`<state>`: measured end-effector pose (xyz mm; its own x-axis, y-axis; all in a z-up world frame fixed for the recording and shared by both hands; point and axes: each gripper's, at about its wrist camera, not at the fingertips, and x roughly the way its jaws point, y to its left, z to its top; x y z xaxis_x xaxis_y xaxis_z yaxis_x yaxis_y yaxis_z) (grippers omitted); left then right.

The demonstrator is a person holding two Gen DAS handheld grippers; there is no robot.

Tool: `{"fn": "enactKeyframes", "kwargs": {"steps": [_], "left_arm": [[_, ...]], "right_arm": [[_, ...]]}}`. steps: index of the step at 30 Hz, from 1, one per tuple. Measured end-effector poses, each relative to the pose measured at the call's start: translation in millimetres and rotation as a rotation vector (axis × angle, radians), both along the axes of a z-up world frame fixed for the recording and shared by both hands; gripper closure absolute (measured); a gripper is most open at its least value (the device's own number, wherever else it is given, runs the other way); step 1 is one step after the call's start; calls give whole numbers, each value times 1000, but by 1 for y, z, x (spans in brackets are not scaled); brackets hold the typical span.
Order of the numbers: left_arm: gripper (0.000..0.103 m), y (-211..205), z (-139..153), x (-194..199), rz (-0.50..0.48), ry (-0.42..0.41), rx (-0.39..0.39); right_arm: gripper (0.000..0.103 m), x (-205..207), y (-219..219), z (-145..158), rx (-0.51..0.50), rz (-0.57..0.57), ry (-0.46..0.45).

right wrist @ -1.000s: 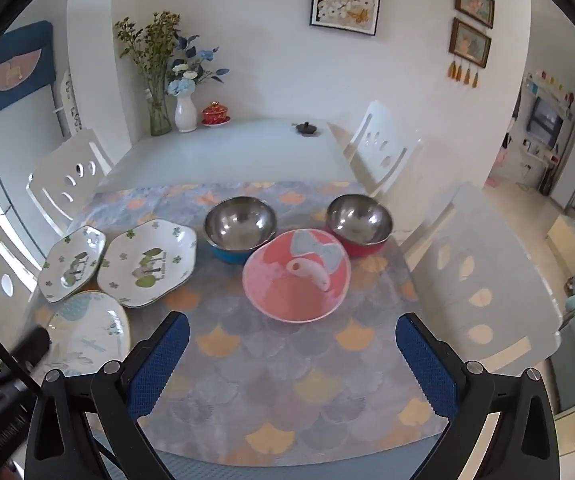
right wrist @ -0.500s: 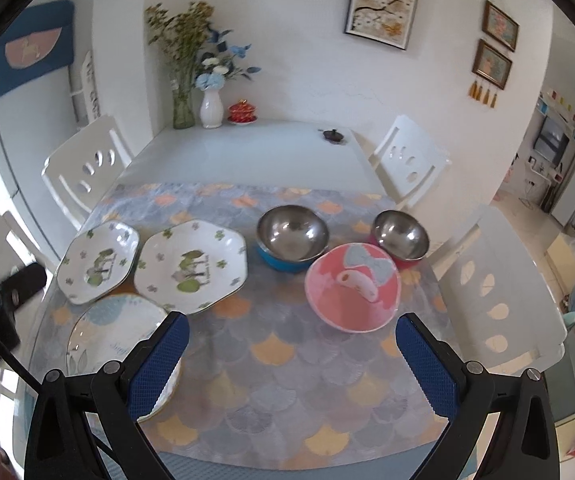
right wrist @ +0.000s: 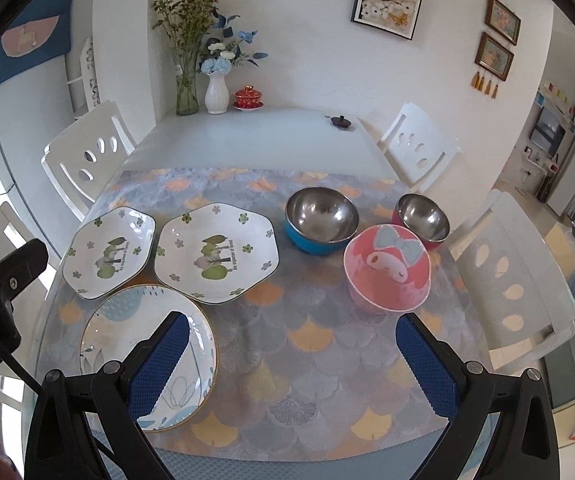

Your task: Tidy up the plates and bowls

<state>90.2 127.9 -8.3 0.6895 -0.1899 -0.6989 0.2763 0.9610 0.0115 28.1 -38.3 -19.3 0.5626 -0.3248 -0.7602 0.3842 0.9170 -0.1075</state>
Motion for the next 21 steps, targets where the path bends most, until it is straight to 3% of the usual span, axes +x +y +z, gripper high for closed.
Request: {"fn": "enactKeyframes", "kwargs": {"steps": [5, 11, 16, 21], "left_arm": [[13, -3, -9, 1, -21, 2, 39], [13, 6, -18, 9, -20, 2, 101], [13, 13, -24, 23, -1, 19, 92], [13, 15, -31, 30, 10, 38, 80]], "right_arm": [[0, 9, 4, -10, -58, -18, 31], [0, 26, 2, -23, -3, -3, 52], [0, 36, 6, -25, -38, 4, 63], [0, 40, -2, -29, 45, 13, 59]]}}
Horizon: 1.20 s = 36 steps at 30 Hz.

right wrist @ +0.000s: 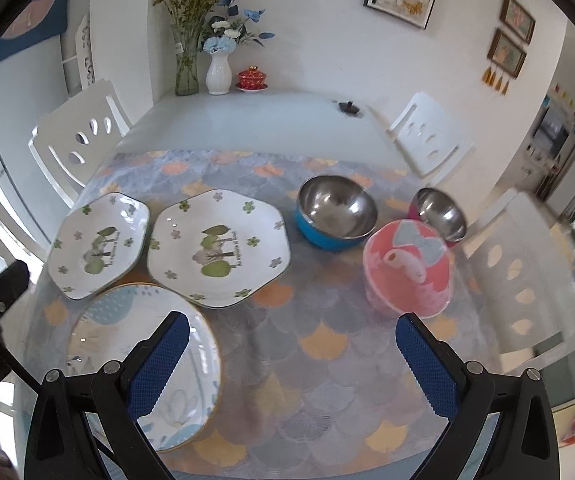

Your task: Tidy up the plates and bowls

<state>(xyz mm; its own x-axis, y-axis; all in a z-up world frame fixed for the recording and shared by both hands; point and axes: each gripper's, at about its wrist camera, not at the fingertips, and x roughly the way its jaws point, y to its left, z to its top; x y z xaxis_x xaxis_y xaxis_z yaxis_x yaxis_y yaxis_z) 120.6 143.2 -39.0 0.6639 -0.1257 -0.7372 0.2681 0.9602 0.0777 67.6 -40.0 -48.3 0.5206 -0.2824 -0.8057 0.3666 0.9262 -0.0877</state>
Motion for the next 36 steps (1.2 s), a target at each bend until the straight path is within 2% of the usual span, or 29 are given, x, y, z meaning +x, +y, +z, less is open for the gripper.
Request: {"fn": "enactKeyframes", "kwargs": {"steps": [7, 12, 19, 36], "left_arm": [[13, 11, -2, 5, 36, 5, 2], [13, 45, -4, 11, 129, 26, -28], [13, 75, -16, 17, 211, 53, -22], [13, 56, -31, 17, 94, 102, -32]], "right_arm": [[0, 1, 0, 0, -14, 0, -14], [0, -6, 0, -5, -13, 6, -29], [0, -7, -2, -5, 10, 10, -43], [0, -4, -1, -22, 51, 6, 0]]}}
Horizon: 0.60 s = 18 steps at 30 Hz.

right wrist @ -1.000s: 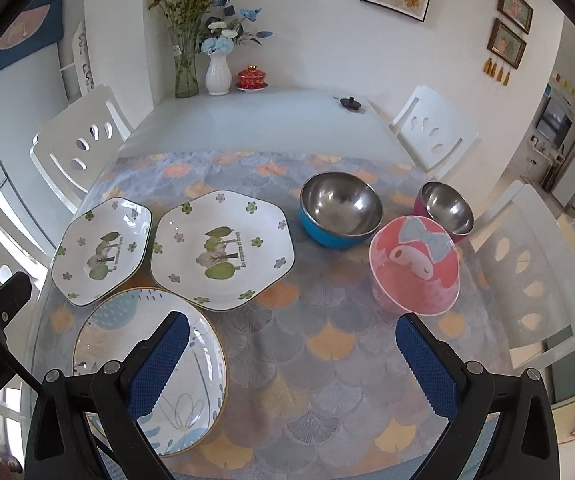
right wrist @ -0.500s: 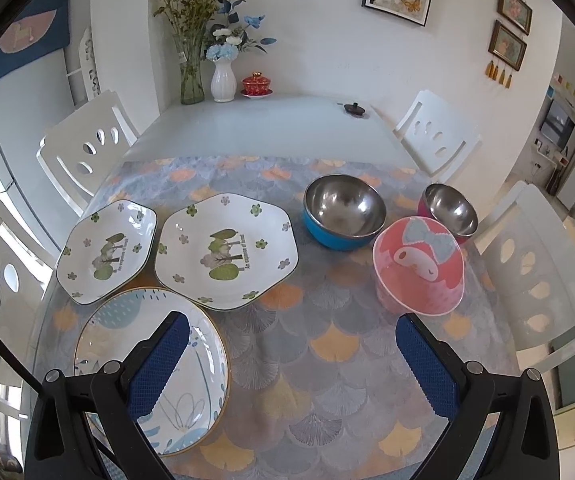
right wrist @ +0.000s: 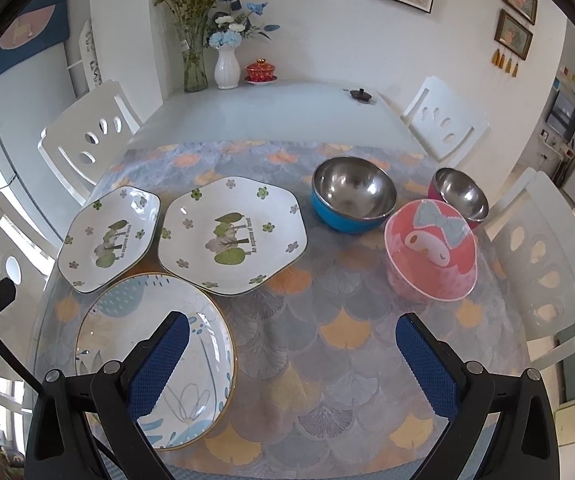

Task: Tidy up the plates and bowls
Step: 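Lower both grippers onto the Sunflower plate rim and close them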

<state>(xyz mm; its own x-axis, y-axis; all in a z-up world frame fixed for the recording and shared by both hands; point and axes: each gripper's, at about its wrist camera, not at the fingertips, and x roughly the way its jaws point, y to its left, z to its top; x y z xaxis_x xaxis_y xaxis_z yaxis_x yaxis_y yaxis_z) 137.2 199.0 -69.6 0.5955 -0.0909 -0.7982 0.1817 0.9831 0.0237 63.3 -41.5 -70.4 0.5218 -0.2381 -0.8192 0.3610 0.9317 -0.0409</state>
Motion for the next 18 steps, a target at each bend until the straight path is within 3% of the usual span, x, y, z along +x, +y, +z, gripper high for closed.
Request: {"fn": "enactKeyframes", "kwargs": {"steps": [18], "left_arm": [[13, -10, -10, -4, -52, 37, 3]], "right_arm": [[0, 1, -10, -7, -15, -46, 42]]}}
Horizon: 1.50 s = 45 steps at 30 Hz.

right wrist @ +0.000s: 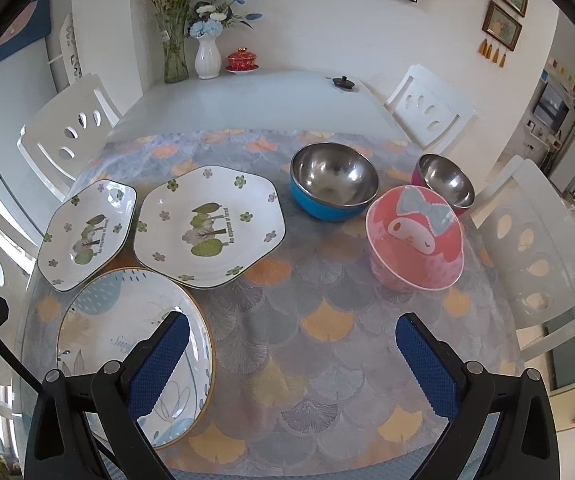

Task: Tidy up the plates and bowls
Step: 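Lower both grippers onto the Sunflower plate rim and close them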

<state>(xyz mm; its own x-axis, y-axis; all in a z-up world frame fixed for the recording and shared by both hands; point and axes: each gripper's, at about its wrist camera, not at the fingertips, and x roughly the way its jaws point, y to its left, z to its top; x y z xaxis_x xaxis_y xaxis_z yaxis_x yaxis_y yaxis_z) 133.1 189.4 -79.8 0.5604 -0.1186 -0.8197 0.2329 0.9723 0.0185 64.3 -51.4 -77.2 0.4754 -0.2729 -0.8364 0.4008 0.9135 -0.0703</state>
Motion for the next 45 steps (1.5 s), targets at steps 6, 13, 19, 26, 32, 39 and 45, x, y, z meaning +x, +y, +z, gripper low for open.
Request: {"fn": "enactKeyframes", "kwargs": {"steps": [6, 13, 19, 26, 32, 39, 45], "left_arm": [[13, -2, 0, 1, 6, -8, 2], [13, -4, -10, 4, -5, 21, -7], [13, -2, -24, 8, -5, 80, -52], [13, -2, -36, 12, -8, 108, -61], [14, -4, -52, 19, 1, 153, -65], [14, -8, -64, 22, -17, 171, -50], [29, -8, -91, 25, -35, 195, -19]], "right_arm": [[0, 1, -3, -7, 23, 3, 8], [0, 6, -2, -15, 41, 16, 25], [0, 12, -1, -27, 72, 36, 49], [1, 19, 5, -44, 100, 68, 83], [17, 27, 7, -69, 198, 92, 169], [17, 32, 13, -83, 227, 127, 198], [28, 48, 16, -104, 320, 249, 222]]}}
